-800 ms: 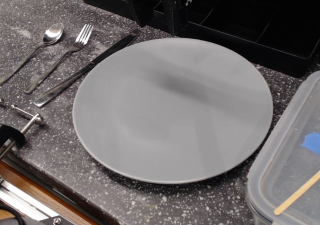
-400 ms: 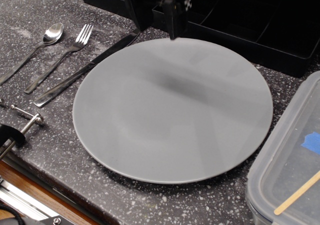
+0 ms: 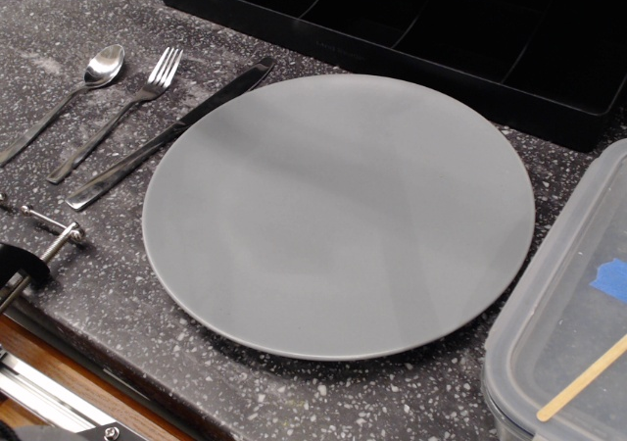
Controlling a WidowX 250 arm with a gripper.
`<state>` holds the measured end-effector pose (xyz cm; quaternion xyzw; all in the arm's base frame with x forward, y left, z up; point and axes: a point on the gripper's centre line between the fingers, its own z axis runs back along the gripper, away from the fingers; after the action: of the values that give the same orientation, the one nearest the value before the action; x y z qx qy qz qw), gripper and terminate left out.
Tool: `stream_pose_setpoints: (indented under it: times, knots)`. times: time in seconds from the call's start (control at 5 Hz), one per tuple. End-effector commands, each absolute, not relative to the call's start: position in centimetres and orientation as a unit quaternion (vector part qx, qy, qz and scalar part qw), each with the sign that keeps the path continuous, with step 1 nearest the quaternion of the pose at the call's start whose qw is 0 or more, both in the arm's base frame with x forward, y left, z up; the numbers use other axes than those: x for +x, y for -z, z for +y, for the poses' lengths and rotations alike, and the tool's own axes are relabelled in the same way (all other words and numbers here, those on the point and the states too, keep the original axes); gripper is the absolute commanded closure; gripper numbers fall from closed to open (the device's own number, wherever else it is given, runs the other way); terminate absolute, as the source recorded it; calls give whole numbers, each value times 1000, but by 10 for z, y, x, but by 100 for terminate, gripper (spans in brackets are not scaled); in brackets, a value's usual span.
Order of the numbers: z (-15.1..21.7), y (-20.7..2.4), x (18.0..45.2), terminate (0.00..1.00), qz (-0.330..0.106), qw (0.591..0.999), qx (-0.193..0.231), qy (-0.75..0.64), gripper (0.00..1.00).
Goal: Put spoon on plate
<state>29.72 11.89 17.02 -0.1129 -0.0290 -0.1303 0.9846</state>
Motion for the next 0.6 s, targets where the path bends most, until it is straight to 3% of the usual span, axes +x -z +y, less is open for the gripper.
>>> stream_pose_setpoints:
  times: [0.0,0.4]
  knots:
    - [189,-180,281,0,-44,989,-79,120,0]
    - [268,-148,270,0,-48,989,-34,135,0]
